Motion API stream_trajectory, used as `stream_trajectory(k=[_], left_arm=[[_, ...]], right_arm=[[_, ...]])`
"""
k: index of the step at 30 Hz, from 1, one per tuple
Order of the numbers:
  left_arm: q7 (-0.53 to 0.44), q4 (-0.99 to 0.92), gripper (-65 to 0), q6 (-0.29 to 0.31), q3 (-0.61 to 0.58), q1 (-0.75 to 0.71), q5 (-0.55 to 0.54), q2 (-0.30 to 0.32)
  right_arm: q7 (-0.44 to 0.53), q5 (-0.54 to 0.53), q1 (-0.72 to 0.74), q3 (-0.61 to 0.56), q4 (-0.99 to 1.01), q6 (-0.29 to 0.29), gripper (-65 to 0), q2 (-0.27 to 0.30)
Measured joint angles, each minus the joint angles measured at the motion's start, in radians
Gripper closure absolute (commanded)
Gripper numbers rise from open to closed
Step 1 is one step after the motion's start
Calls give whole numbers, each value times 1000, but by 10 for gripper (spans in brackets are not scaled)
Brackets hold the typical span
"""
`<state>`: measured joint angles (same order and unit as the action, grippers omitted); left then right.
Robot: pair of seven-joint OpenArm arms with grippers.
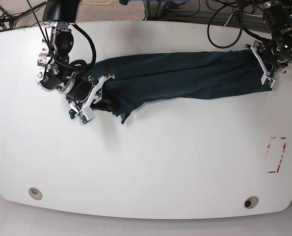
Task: Fold the T-shirt properly
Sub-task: 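Fold the grasped flap up onto the strip with the right gripper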
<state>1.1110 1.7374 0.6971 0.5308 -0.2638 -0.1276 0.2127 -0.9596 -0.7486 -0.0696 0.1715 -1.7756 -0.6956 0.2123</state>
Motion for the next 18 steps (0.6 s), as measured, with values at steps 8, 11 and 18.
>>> stream_trajectory(k=[8, 11, 18], left_arm=[[0, 0, -326, 0, 0, 0, 0, 1], [0, 0, -326, 0, 0, 0, 1, 2], [0, 0, -326, 0, 0, 0, 0, 2]], right_arm=[[-7, -193, -101, -5, -8, 0, -57, 83], [-8, -220, -128, -3, -8, 0, -124, 103], [-58, -245, -163, -8, -8, 1, -377, 103]])
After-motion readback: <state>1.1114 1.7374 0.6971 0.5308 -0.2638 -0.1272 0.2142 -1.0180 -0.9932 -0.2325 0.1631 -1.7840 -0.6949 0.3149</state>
